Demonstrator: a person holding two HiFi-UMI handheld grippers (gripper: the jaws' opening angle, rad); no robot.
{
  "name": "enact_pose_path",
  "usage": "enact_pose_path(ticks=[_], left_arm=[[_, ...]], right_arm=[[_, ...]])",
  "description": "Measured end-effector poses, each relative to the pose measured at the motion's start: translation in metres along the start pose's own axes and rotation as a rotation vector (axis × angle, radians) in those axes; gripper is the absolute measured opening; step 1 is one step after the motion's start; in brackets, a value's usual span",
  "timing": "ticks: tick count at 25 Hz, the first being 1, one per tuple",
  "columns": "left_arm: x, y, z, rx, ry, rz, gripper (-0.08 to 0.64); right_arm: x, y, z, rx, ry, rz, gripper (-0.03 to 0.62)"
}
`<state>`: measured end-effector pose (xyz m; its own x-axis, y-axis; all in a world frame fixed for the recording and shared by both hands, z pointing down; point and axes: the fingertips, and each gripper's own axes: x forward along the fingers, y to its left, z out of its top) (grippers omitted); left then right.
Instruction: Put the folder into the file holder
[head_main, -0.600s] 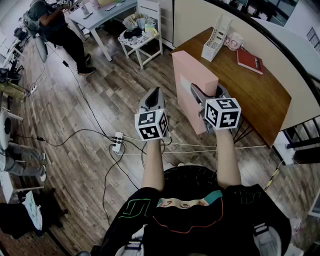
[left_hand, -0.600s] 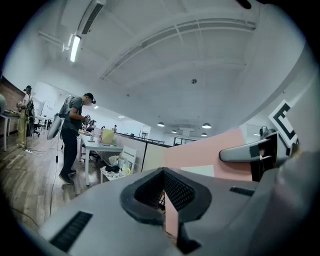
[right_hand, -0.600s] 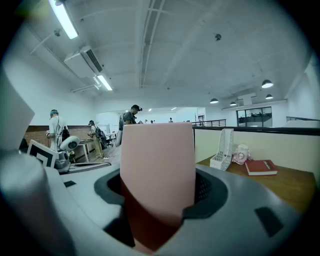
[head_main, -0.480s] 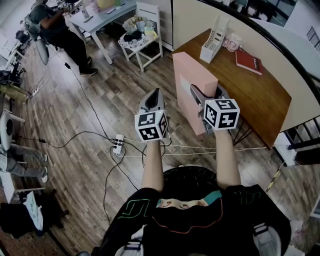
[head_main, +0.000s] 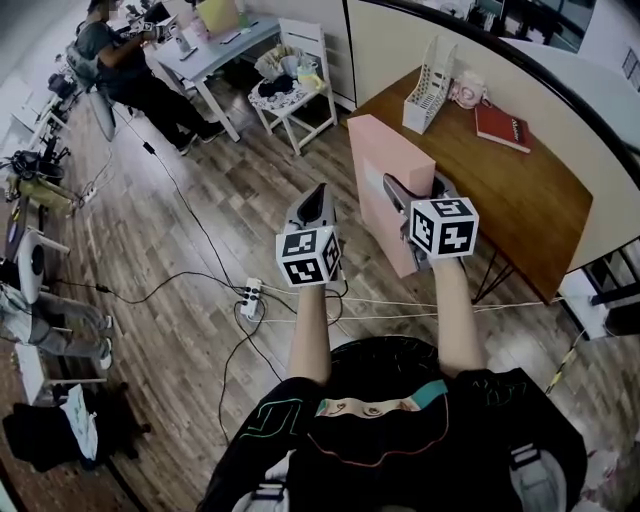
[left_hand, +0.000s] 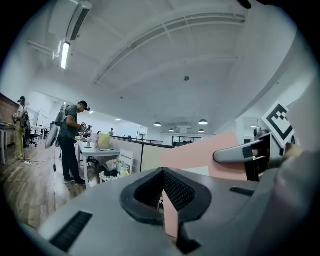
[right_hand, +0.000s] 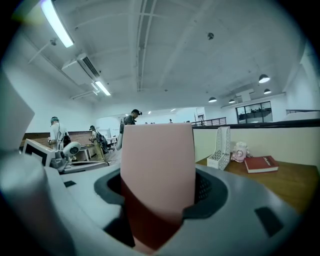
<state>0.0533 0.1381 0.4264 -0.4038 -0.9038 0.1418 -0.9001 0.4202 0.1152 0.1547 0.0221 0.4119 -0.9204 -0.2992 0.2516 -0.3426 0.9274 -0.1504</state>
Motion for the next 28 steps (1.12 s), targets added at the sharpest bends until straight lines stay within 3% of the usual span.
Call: enact_pose_path(ticks=[17,28], left_arm=[[-0.006,0.009,0.01,0.014,-0.021,0.056,0.0],[0.069,0.038,0.032,0.015,-0.079,0.009,0.0]], right_arm=[[0.013,0.0,0.007,0.001,-0.012,0.036,0.29],[0.067,-0.04,0.037,-0.021,-0.057,-0.027,0.288]])
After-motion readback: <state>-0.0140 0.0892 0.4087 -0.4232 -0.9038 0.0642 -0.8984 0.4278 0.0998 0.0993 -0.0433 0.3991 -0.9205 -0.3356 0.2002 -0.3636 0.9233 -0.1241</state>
